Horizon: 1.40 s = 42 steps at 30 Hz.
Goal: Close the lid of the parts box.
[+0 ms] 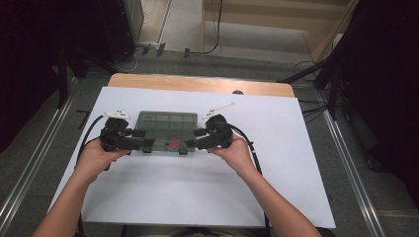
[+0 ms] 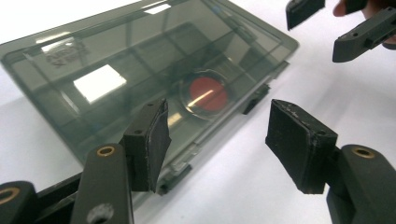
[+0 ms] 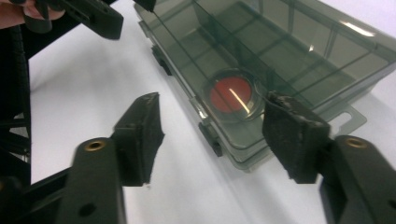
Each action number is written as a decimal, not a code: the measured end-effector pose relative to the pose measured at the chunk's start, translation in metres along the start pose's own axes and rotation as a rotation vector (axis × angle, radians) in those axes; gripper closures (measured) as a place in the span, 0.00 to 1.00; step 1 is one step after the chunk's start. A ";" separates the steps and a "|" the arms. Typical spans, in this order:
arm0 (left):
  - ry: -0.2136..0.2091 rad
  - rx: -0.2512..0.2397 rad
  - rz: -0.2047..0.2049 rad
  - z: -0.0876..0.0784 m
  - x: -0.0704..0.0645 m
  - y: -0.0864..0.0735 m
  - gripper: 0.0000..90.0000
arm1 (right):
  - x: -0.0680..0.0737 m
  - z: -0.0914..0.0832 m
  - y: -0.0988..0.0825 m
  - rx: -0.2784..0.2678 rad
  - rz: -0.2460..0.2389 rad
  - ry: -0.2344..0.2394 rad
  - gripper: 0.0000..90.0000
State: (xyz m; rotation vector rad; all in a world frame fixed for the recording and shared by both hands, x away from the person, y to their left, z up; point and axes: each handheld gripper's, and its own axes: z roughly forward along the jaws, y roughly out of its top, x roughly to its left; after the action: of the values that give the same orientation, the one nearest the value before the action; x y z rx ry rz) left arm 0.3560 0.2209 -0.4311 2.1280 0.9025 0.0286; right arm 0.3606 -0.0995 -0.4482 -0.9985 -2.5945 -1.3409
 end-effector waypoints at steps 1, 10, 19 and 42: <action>0.001 0.000 0.006 0.000 -0.003 0.000 0.43 | 0.001 -0.001 -0.001 -0.005 -0.008 -0.001 0.40; -0.020 -0.007 0.058 0.001 -0.025 -0.003 0.35 | 0.010 -0.015 -0.011 -0.038 -0.002 0.033 0.35; 0.005 -0.014 0.113 0.008 -0.044 -0.009 0.35 | 0.019 -0.025 -0.031 -0.043 -0.022 -0.018 0.34; 0.002 -0.009 0.146 0.017 -0.062 -0.032 0.35 | 0.023 -0.049 -0.076 -0.056 -0.019 -0.059 0.32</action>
State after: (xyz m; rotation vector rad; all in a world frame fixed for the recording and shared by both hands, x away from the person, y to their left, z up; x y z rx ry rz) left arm 0.2965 0.1852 -0.4482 2.1821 0.7455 0.1080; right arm 0.2881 -0.1552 -0.4642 -1.0401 -2.6287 -1.4172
